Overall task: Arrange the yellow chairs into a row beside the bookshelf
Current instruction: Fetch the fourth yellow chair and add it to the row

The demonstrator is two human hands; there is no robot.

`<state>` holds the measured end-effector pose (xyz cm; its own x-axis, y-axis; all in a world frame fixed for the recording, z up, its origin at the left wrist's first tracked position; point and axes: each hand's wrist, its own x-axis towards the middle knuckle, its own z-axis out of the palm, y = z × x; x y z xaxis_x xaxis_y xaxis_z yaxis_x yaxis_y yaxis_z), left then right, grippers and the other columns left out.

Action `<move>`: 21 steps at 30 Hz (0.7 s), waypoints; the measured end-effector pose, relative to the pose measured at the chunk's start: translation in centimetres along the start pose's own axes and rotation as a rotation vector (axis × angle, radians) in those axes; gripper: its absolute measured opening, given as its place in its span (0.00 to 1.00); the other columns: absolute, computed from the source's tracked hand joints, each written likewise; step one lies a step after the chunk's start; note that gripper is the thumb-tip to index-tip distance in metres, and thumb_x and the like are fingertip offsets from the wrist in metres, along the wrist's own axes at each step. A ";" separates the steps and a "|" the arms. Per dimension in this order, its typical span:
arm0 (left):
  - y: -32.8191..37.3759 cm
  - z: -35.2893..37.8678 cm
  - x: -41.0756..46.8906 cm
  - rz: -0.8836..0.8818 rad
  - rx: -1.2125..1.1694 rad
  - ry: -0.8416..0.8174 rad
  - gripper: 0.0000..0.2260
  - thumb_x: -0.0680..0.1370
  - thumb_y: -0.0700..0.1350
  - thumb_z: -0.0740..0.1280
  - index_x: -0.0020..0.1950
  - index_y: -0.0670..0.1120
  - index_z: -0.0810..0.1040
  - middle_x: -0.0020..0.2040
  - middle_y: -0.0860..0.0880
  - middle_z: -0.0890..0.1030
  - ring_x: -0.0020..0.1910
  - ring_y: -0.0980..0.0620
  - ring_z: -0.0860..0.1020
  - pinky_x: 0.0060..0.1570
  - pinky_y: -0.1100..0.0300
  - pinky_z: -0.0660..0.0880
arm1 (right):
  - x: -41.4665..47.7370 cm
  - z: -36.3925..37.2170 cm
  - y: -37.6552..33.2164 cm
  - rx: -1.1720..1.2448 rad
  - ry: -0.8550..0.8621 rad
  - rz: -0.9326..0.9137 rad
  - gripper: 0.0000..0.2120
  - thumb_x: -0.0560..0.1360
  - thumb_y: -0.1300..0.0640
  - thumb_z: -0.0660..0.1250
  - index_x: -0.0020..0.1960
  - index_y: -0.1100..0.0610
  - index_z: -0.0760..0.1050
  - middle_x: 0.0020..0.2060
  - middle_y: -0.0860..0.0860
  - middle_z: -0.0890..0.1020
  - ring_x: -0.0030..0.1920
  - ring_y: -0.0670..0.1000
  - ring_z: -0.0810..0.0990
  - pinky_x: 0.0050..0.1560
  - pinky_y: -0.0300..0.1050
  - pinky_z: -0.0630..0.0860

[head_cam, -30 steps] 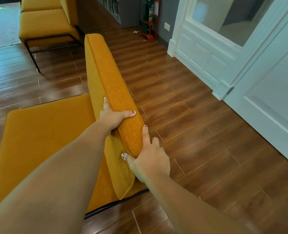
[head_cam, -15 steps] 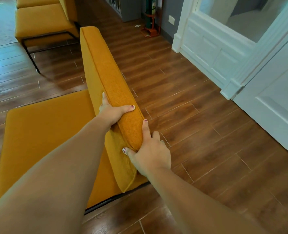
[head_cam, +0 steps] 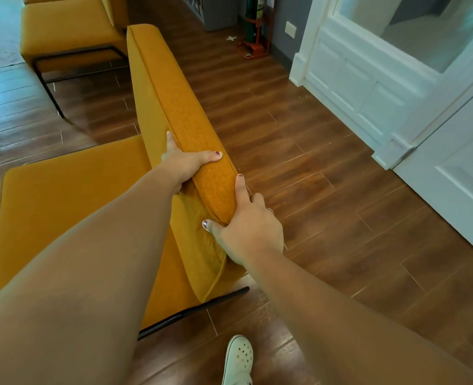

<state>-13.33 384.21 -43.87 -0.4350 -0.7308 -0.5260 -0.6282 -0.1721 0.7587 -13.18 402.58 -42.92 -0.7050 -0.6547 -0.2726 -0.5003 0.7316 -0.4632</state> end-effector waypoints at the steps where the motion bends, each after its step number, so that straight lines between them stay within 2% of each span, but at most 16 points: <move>1: 0.3 -0.2 0.6 -0.001 0.001 0.002 0.58 0.65 0.59 0.77 0.76 0.59 0.34 0.77 0.46 0.55 0.73 0.39 0.61 0.67 0.39 0.63 | 0.7 0.0 -0.3 -0.001 -0.001 -0.003 0.47 0.72 0.31 0.62 0.77 0.45 0.36 0.69 0.54 0.64 0.63 0.59 0.71 0.52 0.51 0.72; 9: 3.6 -1.9 6.3 -0.007 0.021 0.018 0.58 0.65 0.60 0.77 0.76 0.59 0.34 0.77 0.45 0.56 0.73 0.38 0.62 0.66 0.35 0.63 | 7.2 -1.0 -2.7 0.018 -0.015 -0.015 0.47 0.72 0.32 0.62 0.77 0.44 0.37 0.69 0.54 0.64 0.63 0.59 0.71 0.55 0.51 0.72; 21: 7.9 -4.5 15.0 -0.021 -0.010 0.023 0.58 0.64 0.60 0.77 0.77 0.59 0.35 0.77 0.46 0.56 0.73 0.39 0.62 0.67 0.38 0.63 | 16.5 -1.9 -6.5 -0.005 -0.034 -0.027 0.47 0.72 0.31 0.61 0.77 0.44 0.36 0.69 0.54 0.65 0.63 0.58 0.71 0.53 0.50 0.72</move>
<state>-21.94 368.90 -44.03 -0.4065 -0.7423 -0.5327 -0.6307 -0.1938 0.7515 -22.55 387.39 -42.86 -0.6738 -0.6803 -0.2885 -0.5213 0.7143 -0.4669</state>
